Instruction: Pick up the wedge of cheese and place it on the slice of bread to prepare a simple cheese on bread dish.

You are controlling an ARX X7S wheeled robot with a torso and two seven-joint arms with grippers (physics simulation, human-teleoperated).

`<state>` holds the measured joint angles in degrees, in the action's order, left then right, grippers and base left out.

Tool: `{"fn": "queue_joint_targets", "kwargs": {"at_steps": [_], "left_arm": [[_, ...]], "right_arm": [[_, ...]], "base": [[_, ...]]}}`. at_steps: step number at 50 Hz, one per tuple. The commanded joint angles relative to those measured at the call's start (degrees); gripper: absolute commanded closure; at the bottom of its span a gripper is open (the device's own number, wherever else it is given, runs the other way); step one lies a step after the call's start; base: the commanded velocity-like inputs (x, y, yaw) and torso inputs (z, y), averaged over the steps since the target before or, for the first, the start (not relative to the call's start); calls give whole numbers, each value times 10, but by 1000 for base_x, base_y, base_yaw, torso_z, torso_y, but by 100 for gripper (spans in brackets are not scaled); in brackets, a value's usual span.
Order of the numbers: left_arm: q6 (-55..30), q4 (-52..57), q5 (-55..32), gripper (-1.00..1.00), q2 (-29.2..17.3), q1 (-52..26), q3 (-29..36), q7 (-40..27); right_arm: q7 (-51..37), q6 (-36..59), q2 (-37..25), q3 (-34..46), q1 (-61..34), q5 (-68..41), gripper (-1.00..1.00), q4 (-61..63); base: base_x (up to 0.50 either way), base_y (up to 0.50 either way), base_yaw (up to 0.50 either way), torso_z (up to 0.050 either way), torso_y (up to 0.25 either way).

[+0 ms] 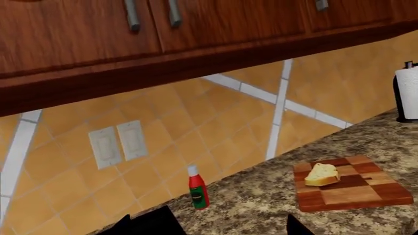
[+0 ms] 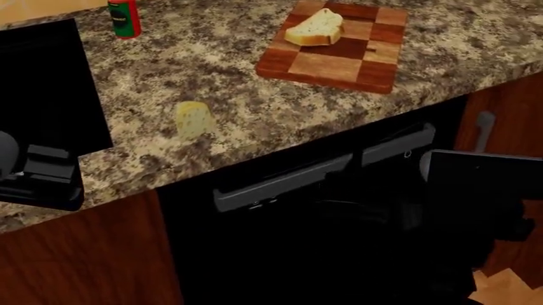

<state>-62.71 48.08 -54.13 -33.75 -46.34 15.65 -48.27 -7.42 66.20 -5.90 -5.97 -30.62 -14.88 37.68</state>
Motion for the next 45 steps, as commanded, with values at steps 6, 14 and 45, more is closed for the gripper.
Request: {"fn": "queue_joint_targets", "kwargs": {"at_steps": [6,14,45], "left_arm": [[4,-1,-1,-100,-2,0,3,-1],[5,-1,-3,-100,-4,-1,4,-2],[10,-2,-6,-100,-8,-2,8,-8]], "right_arm": [[-8,16,-1,-4,-4,-15,-100,-3],[-18,30,5,-12,-10,-22,-100,-11],[-39,28,-5,-1,-11,-32,-100,-16]], "base": [[-40,21,-158,0,0],[147,-66,0,0,0],[162,19,0,0,0]]}}
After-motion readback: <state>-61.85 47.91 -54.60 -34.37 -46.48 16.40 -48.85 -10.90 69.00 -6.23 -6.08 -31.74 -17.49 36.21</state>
